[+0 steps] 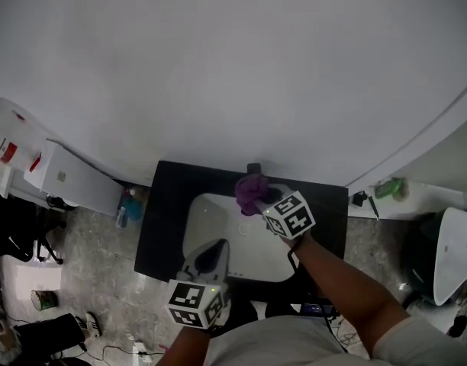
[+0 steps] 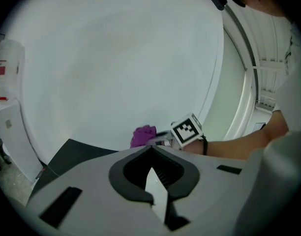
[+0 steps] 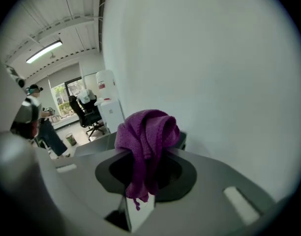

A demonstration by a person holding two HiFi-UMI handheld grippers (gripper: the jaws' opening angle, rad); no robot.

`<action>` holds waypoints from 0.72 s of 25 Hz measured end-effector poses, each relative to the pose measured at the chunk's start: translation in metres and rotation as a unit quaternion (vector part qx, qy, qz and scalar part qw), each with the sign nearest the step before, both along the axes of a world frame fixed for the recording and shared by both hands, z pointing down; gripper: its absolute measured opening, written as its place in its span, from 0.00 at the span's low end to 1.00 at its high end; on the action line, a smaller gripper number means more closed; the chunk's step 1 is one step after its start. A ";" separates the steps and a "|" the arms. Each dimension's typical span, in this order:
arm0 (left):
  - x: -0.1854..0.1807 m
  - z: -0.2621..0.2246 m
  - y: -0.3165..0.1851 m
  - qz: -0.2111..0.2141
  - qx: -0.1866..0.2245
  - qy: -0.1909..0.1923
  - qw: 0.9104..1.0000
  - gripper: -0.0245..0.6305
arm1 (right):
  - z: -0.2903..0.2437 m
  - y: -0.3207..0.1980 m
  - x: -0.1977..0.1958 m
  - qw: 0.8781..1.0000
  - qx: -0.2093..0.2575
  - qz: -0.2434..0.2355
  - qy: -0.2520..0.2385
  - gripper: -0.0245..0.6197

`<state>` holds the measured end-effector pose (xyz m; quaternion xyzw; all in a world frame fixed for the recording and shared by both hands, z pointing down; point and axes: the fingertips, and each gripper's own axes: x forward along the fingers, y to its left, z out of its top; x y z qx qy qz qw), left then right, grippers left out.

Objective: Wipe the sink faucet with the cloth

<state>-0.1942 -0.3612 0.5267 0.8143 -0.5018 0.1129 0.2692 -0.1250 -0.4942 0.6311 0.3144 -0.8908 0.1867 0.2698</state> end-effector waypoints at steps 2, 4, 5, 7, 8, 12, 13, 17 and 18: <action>-0.003 0.000 0.001 -0.005 -0.001 -0.001 1.000 0.05 | -0.012 -0.043 0.000 0.999 0.023 0.024 -0.002 0.16; -0.003 0.001 0.004 -0.009 -0.004 -0.002 1.000 0.05 | -0.010 -0.070 -0.001 0.999 0.027 0.029 0.014 0.16; -0.002 0.002 0.005 -0.010 -0.005 -0.001 1.000 0.05 | -0.006 -0.074 -0.002 0.999 0.026 0.025 0.022 0.16; 0.001 0.004 0.006 -0.012 -0.002 0.000 1.000 0.05 | -0.001 -0.059 -0.004 1.000 0.017 0.011 0.019 0.16; 0.001 0.004 0.007 -0.012 0.000 0.001 1.000 0.05 | 0.001 -0.040 -0.007 1.000 0.008 -0.003 0.013 0.16; 0.000 0.007 0.008 -0.011 0.001 0.000 1.000 0.05 | 0.040 0.060 -0.016 0.997 -0.047 -0.058 0.016 0.16; 0.001 0.008 0.009 -0.009 0.000 -0.001 1.000 0.05 | 0.051 0.065 -0.011 0.998 -0.051 -0.045 0.015 0.16; 0.000 0.006 0.013 -0.010 0.000 0.000 1.000 0.05 | 0.060 0.015 0.002 0.999 -0.024 0.030 0.002 0.16; 0.000 0.005 0.015 -0.011 0.001 0.000 1.000 0.05 | 0.059 0.005 -0.002 0.999 -0.019 0.031 0.003 0.16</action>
